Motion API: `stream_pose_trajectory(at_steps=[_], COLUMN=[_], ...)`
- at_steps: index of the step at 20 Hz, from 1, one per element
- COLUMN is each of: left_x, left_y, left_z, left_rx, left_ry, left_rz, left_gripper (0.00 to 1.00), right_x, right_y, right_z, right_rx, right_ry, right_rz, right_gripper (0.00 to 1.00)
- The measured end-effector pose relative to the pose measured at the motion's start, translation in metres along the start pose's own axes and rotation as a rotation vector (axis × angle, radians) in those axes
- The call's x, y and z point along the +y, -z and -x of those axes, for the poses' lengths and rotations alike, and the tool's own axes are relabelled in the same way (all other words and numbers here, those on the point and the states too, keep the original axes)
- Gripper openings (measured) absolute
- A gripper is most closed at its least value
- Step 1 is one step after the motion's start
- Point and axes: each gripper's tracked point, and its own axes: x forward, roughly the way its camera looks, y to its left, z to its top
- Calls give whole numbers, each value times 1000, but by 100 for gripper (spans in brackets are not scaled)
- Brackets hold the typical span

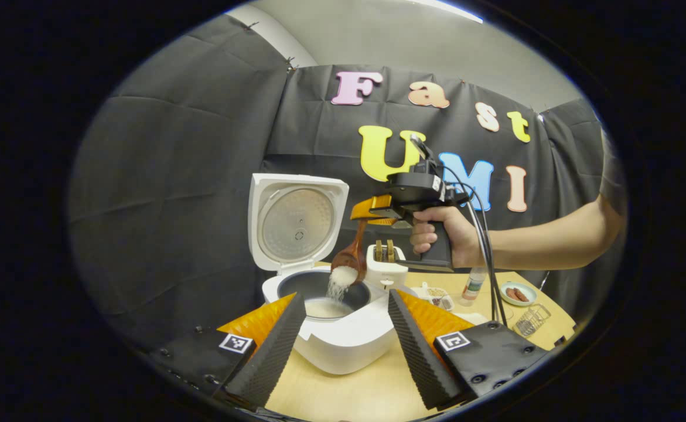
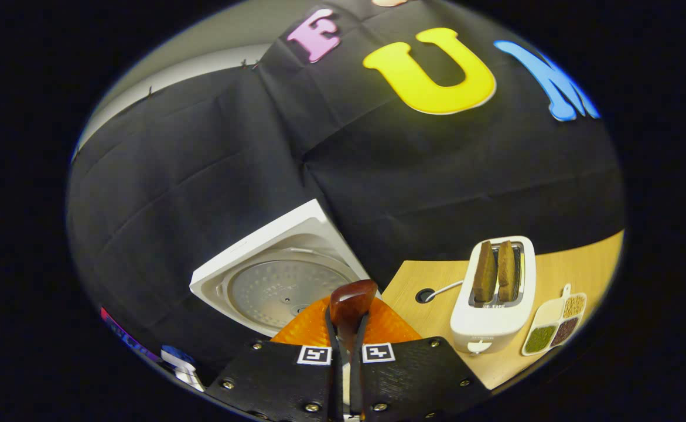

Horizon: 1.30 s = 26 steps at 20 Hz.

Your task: Close the left gripper, press the button to open the rice cooker; take a wooden spoon from the chopstick holder with the right hand, scoop a spoonful of rice and pour it into the rice cooker, then put the wooden spoon back into the chopstick holder.

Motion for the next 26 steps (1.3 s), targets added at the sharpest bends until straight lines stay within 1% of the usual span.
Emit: stream_pose_trajectory(at_steps=[4,5,9,10,11,13,15,17,18,19,20,21,22,24,25,26], left_x=[-3,-3,1,1,2,4,3,2,0,-2,-5,-7,-11,-18,-21,-26], left_y=[-2,-4,-6,-3,-3,-2,-3,-9,-10,-12,-12,-12,-14,-17,-19,-22], left_z=[3,3,4,4,2,2,4,3,4,3,3,2,-1,-4,-5,-8], left_rx=[-10,-10,-18,-18,-17,-16,-21,-28,-29,-30,-28,-22,-21,-24,-23,-25], left_ry=[-10,-11,-14,-16,-17,-20,-17,-10,-3,3,9,19,31,46,54,63], left_rz=[8,8,11,9,5,1,3,6,6,3,0,12,26,32,29,27], left_gripper=[100,96,96,100,96,98,98,96,100,96,98,96,96,96,100,98], right_x=[35,43,70,76,80,86,85,77,74,65,55,44,31,1,-14,-27], right_y=[5,6,19,22,23,22,19,7,0,-9,-17,-25,-33,-44,-48,-51], right_z=[-7,-8,-6,-7,-7,-3,0,7,12,17,24,32,39,63,79,96], right_rx=[21,24,45,47,44,36,36,13,-2,-12,-24,-38,-53,-91,-110,-129], right_ry=[-48,-62,-129,-143,-153,-160,-163,-155,-144,-128,-114,-103,-91,-50,-33,-19], right_rz=[223,271,490,532,564,593,555,457,394,321,238,149,65,-67,-119,-174], right_gripper=[5,5,5,5,5,5,5,5,5,5,5,5,5,5,5,5])
